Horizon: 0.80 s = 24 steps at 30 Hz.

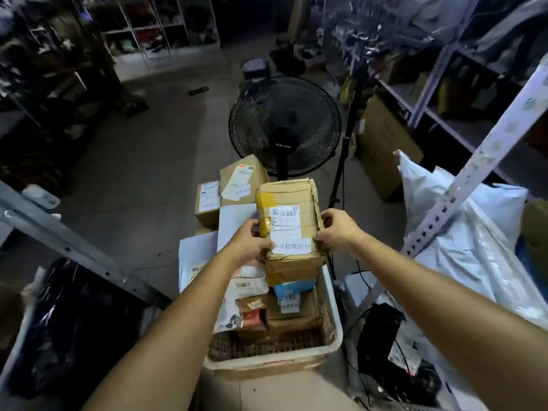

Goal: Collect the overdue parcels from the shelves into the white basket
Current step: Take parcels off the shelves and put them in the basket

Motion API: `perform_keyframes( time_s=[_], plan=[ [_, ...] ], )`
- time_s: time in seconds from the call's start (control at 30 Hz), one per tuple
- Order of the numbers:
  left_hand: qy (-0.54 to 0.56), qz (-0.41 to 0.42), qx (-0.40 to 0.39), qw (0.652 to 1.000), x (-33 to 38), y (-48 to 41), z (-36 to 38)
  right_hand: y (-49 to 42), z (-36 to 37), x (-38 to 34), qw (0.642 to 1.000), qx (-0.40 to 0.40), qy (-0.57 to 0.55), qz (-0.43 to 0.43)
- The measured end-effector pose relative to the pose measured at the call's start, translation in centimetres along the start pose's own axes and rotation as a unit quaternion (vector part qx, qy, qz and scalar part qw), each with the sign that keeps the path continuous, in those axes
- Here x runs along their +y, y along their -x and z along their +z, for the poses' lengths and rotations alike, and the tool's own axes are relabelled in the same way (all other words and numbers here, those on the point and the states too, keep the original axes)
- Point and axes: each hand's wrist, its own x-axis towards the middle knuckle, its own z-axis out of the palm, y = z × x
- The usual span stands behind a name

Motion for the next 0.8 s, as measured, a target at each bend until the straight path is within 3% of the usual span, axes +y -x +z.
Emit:
perform_keyframes(
  time_s=[0.27, 0.8],
  plan=[
    [0.027, -0.064, -0.009, 0.998, -1.0, -1.0, 0.2, -1.2, 1.0, 0.4, 1.0, -0.019, 0.011, 0.011],
    [0.041, -0.066, 0.006, 0.997, -1.9, -1.0, 0.7, -1.1, 1.8, 1.4, 1.0, -0.009, 0.007, 0.013]
  ],
)
